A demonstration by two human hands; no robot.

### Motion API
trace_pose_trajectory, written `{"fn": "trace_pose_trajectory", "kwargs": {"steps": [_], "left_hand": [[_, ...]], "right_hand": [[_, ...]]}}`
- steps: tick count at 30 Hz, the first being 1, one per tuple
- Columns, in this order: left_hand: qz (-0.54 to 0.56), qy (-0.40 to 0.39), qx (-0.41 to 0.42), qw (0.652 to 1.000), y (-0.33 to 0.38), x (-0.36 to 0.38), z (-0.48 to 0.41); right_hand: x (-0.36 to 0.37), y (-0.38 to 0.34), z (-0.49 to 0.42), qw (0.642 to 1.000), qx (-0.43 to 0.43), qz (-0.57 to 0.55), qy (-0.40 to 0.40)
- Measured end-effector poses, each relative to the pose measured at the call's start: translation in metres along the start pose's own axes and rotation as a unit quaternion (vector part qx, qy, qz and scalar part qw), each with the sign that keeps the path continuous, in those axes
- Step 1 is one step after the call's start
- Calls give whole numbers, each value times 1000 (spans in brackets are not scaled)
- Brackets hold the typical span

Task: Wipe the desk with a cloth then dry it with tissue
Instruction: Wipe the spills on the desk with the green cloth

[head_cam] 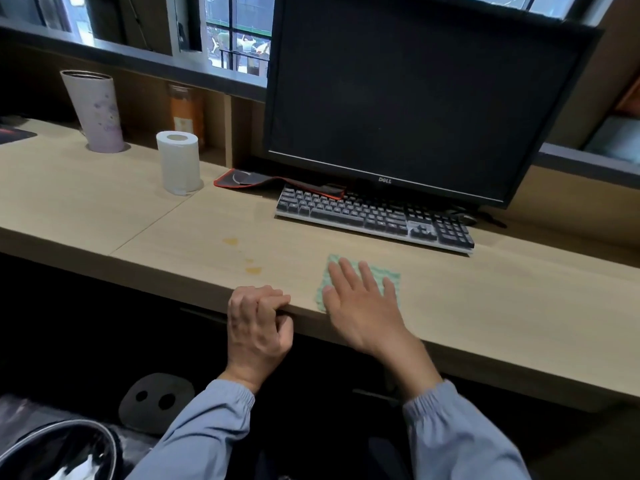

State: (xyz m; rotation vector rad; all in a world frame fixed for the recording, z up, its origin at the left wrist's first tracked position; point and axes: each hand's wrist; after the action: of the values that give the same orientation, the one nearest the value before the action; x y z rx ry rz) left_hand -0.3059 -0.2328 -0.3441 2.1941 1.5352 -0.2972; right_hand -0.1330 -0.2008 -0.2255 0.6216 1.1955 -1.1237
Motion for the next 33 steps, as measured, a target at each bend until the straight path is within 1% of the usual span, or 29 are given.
{"fn": "trace_pose_trajectory", "kwargs": {"steps": [3,5,9,11,13,16,18,20,23,27,30,33], "left_hand": [[-2,-6,2,1000,-2,0,0],[-3,-12,8,1000,-4,-2,0],[-2,-9,13,1000,-3,-2,1],[2,-4,5,1000,0,-1,1],[6,-1,-4,1000,2,1,2],[13,-2,-9,1000,2,0,2],[14,-4,-11,1000,1,1,1],[12,-4,-14,1000,3,1,1],[3,-9,-14,1000,3,-1,2],[-12,-17,0,1000,0,-4,2],[-23,-18,4,1000,-2,-6,3],[-22,-23,-3,999,0,-5,3]], "right_hand": [[8,11,26,999,-43,6,11],[6,34,39,998,-64,2,18],[1,92,62,998,-66,8,9],[4,110,69,997,-63,35,18],[9,116,70,993,-70,90,41],[20,109,64,983,-75,137,97],[27,96,56,973,-87,157,145],[33,76,42,965,-95,170,175],[40,33,17,962,-104,169,189],[43,-7,2,965,-104,162,177],[44,4,9,963,-107,164,188],[43,38,24,963,-108,162,188]]}}
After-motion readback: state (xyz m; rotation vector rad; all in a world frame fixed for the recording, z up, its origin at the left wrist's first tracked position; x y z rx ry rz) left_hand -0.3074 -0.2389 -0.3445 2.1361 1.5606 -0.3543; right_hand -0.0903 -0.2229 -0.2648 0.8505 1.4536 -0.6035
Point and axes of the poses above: each hand's wrist, its own z-axis away from the middle knuckle, its own x-axis out of the palm, y = z × x, and after that the axes turned 10 degrees about -y, right-handed
